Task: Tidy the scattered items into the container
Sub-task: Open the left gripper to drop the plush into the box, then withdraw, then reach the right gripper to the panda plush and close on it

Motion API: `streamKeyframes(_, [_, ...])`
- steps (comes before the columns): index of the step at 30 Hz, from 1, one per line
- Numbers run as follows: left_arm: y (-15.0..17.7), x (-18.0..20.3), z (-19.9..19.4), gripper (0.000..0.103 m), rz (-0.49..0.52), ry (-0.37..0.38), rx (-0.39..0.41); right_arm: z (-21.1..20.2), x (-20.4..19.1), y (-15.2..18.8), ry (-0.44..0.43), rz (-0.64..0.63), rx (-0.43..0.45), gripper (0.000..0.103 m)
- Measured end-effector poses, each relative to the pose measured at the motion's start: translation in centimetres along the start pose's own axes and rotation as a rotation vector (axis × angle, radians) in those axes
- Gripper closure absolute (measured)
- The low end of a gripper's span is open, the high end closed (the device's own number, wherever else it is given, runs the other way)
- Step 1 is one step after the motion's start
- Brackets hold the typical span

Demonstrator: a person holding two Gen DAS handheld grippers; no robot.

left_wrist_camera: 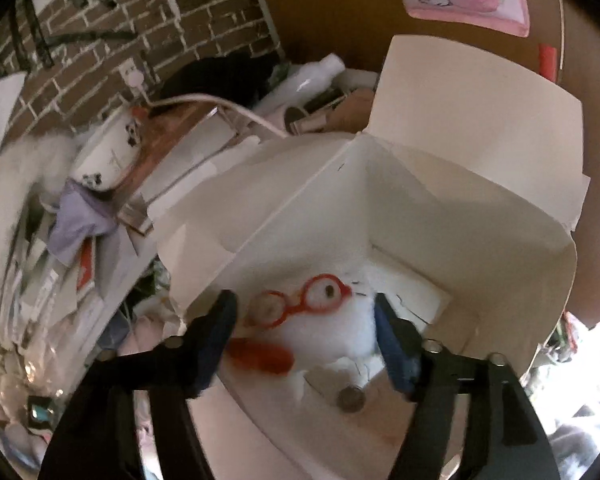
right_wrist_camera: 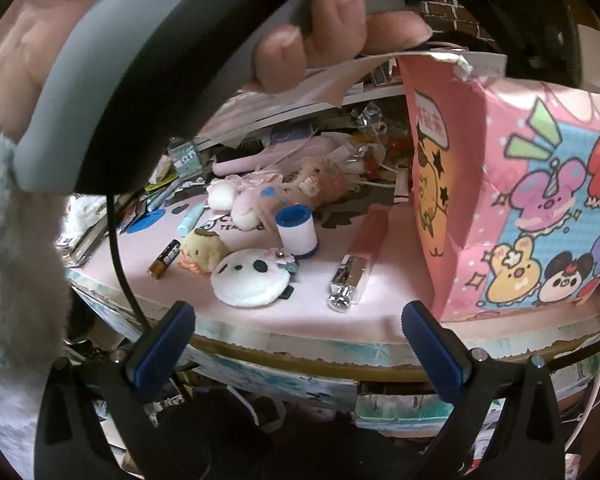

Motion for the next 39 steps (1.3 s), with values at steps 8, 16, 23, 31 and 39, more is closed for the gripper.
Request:
streamKeyframes(8, [-1.1,-2.2,-3.4,0.018,-0.071,-0.043,0.147,0.0,0.1,0.1,-0.002,0.003,-0.003,0.000])
streamKeyframes(16, [1.1,-5.6,-10.3,0.017,-0.158,-0.124,0.351,0.2,0.3,0.0,0.006,0.012,0.013,0.000])
streamKeyframes(23, [7.2,-9.5,-15.5,0.017,-0.274,-0.276,0.423,0.3,0.1,-0.1,0.005,0.005,0.072,0.000])
streamKeyframes(31, [16.6,-11.5,-17.0,0.017,-0.400,-0.387,0.448,1.0,-0.2,0.5,0.019,-0.032,0.107,0.000])
streamKeyframes(39, [23.3,-12.1,-16.1,0.017,-0.483,-0.426,0.435,2.4,-3.0,-0.3,-0.009,-0.086,0.119,0.001])
Point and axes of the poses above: each gripper's, at about its wrist camera, not at the fingertips, and z roughly the way its jaws point, x to its right, y to its underside, the point moved 8 cm from there along z, roughly the way its jaws point, and after that the axes turned 1 degree about -z, right-handed, at the moved point
